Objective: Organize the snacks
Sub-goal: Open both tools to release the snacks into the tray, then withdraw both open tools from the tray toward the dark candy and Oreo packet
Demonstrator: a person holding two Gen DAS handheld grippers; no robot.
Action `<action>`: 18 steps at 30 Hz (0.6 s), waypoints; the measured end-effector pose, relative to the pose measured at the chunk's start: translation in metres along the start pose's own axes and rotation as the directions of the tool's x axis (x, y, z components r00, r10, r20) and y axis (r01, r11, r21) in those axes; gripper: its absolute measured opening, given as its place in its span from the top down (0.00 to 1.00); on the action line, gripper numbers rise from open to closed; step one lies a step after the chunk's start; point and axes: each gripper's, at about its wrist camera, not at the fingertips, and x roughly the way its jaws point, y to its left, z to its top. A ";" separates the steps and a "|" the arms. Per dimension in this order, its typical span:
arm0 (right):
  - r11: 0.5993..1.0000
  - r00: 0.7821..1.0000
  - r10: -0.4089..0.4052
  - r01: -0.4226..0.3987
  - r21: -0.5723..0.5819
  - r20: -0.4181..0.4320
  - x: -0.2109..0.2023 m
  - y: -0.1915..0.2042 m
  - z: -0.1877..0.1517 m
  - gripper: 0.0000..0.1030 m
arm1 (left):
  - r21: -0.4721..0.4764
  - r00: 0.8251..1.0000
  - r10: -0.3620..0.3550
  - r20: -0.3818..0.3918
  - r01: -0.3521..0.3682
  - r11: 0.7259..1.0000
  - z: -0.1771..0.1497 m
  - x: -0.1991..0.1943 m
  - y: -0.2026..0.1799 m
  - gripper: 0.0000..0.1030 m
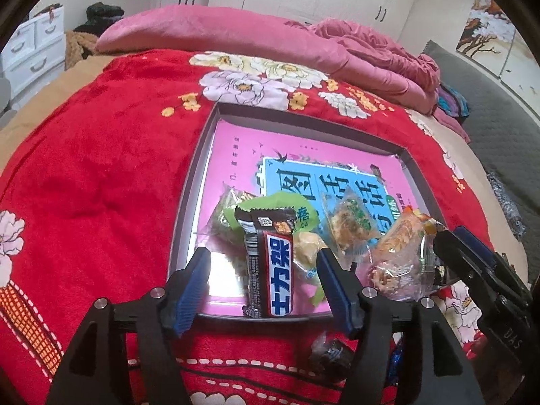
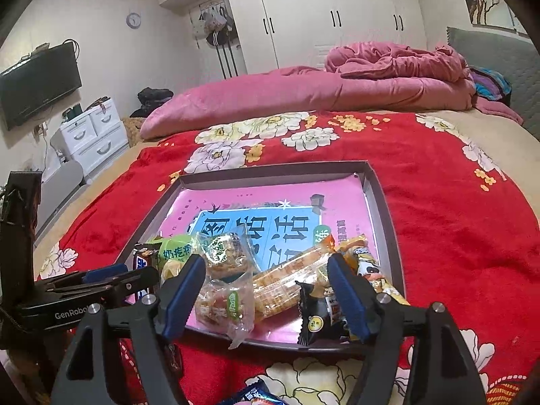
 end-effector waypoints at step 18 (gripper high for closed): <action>0.999 0.999 0.016 -0.015 -0.033 0.031 -0.021 0.009 -0.003 0.21 | 0.033 0.998 -0.047 -0.029 0.048 0.998 -0.012 -0.011 -0.012 0.24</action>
